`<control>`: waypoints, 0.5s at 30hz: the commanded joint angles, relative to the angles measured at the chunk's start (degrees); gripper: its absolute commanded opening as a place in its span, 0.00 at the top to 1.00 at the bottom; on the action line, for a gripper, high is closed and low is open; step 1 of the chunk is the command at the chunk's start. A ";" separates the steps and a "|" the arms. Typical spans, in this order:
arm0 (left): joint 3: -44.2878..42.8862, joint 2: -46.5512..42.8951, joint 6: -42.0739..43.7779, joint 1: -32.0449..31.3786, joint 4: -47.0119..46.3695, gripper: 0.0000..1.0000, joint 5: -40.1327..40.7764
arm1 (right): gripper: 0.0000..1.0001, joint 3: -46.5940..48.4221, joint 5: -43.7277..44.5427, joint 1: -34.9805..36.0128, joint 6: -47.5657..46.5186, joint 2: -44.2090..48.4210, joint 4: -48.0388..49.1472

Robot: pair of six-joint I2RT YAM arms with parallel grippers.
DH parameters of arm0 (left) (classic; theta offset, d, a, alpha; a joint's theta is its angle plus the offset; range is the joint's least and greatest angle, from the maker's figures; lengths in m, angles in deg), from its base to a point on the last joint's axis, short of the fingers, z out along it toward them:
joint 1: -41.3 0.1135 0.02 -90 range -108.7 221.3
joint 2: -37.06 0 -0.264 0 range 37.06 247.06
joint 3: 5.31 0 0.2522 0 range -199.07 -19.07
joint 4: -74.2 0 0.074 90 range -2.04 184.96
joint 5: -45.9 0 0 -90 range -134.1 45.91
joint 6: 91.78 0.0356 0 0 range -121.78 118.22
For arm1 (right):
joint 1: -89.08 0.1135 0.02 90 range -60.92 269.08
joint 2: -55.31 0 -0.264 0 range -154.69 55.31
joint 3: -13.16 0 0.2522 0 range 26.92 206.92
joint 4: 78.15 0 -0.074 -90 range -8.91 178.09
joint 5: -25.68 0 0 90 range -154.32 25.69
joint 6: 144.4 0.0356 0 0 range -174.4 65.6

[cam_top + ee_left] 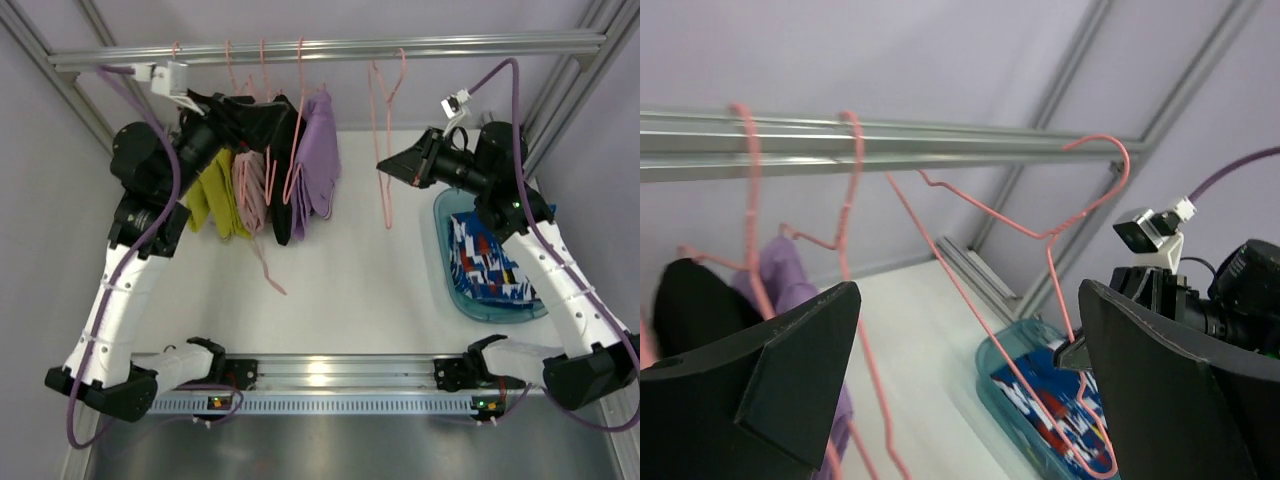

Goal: Remove the trousers from the hanger

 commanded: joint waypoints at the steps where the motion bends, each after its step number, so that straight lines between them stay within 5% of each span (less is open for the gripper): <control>1: 1.79 -4.80 -7.59 7.61 -4.61 0.03 -1.92 | 1.00 7.70 4.87 2.42 0.19 -3.32 1.37; 15: 10.15 -16.05 -16.56 26.71 -3.12 0.06 -2.27 | 1.00 30.03 13.41 7.17 -2.36 -24.15 -6.98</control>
